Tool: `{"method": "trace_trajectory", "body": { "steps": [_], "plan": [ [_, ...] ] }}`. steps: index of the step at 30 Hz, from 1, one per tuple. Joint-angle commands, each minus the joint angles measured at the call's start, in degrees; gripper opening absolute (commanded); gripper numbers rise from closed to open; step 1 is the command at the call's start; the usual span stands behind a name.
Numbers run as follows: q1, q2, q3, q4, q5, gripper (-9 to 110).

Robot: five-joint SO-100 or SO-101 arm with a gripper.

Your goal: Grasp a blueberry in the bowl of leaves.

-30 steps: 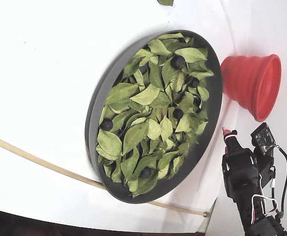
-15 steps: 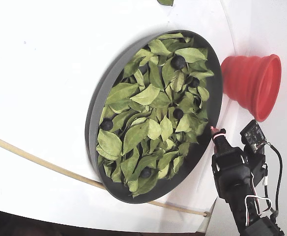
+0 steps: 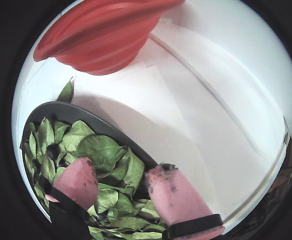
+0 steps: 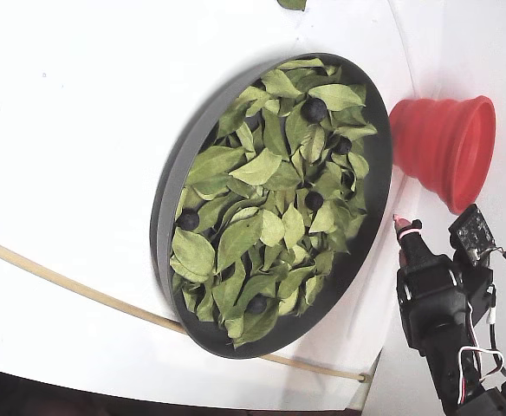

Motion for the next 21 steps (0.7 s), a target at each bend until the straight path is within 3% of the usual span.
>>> {"method": "trace_trajectory", "body": {
  "steps": [1,21],
  "plan": [
    [-0.18,8.26,0.09,0.62,-0.09,19],
    [-5.63,11.6,3.25,5.54,0.35,19]
  ]
}}
